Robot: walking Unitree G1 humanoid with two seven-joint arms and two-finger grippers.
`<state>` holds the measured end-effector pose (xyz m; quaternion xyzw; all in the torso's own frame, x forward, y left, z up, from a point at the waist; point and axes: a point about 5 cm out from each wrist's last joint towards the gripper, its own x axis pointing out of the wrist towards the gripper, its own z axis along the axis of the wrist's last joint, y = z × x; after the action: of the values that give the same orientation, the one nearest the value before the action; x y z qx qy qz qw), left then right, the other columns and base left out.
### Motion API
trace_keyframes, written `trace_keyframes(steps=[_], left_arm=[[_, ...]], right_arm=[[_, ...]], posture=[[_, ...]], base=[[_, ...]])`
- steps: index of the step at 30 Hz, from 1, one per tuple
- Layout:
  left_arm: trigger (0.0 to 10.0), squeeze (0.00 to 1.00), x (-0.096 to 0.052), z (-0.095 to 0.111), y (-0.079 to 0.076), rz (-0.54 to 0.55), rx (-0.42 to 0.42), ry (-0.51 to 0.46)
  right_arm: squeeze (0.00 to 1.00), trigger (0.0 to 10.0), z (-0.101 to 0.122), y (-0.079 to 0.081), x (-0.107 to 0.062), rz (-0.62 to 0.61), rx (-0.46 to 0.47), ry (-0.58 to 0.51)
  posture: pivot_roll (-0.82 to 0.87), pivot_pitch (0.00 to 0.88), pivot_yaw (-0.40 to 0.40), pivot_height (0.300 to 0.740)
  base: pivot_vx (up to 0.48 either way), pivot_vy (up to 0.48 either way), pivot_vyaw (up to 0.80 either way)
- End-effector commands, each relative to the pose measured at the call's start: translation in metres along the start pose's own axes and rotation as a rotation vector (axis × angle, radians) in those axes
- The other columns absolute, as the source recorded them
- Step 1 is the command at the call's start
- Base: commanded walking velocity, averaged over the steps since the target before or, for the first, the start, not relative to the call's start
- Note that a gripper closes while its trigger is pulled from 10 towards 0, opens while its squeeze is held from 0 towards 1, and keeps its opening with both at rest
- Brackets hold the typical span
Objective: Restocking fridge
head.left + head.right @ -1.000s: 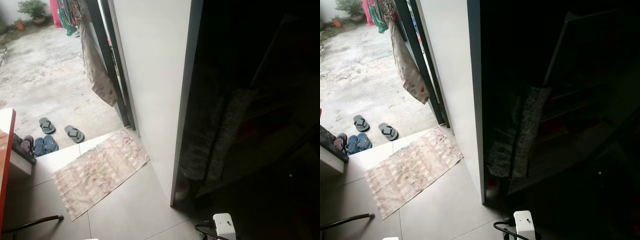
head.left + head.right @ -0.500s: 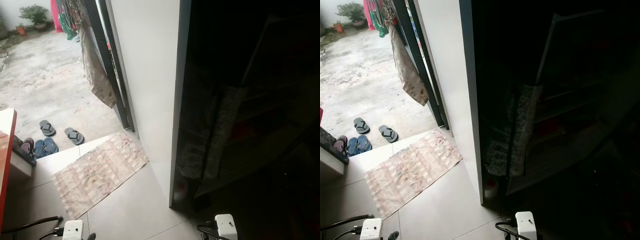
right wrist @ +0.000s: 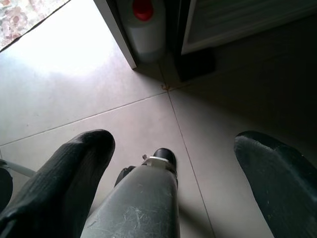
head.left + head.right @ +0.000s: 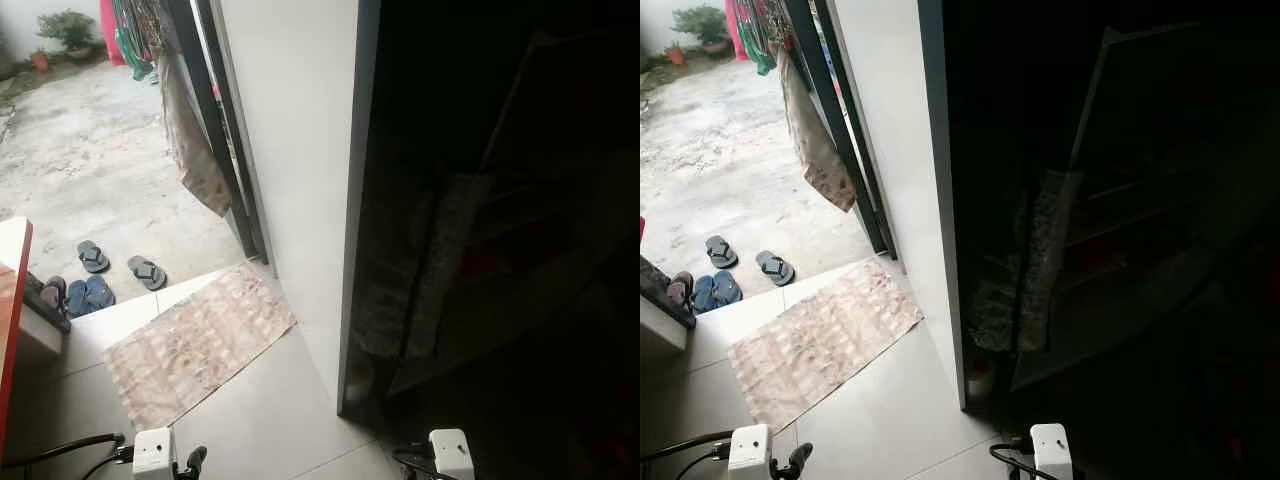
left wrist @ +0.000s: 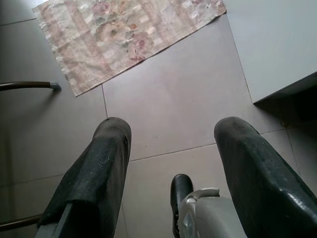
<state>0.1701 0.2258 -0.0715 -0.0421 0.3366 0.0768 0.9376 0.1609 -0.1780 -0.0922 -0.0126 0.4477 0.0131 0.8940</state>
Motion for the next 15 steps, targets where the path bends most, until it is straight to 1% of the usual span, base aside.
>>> trace_keyframes(steps=[1, 3, 5, 12, 15], left_arm=[[10.0, 0.0, -0.0011, -0.0045, 0.0007, 0.01, -0.018, 0.025], [10.0, 0.0, -0.0008, -0.0039, 0.0, 0.008, -0.018, 0.022], [10.0, 0.0, 0.0003, -0.0019, -0.0015, 0.004, -0.013, 0.017], [10.0, 0.0, 0.0025, 0.0039, -0.003, -0.004, -0.018, 0.0], [10.0, 0.0, 0.0022, 0.0044, -0.0034, -0.008, -0.013, -0.005]], right_arm=[[0.0, 10.0, -0.0081, 0.002, -0.0018, -0.012, 0.033, 0.022], [0.0, 10.0, -0.0084, 0.0019, -0.0018, -0.013, 0.033, 0.024], [0.0, 10.0, -0.0092, 0.0021, -0.0018, -0.008, 0.014, 0.036], [0.0, 10.0, -0.0092, 0.0035, -0.0018, 0.003, 0.024, 0.032], [0.0, 10.0, -0.0084, 0.0037, -0.0017, 0.002, 0.019, 0.026]], posture=[[0.0, 0.035, 0.046, 0.74], [0.0, 0.034, 0.046, 0.74], [0.0, 0.031, 0.047, 0.74], [0.0, 0.034, 0.051, 0.74], [0.0, 0.035, 0.052, 0.74]], base=[[0.0, 0.364, 0.0], [0.0, 0.368, 0.0], [0.0, 0.371, -0.43], [0.0, 0.368, -0.76], [0.0, 0.37, 0.0]])
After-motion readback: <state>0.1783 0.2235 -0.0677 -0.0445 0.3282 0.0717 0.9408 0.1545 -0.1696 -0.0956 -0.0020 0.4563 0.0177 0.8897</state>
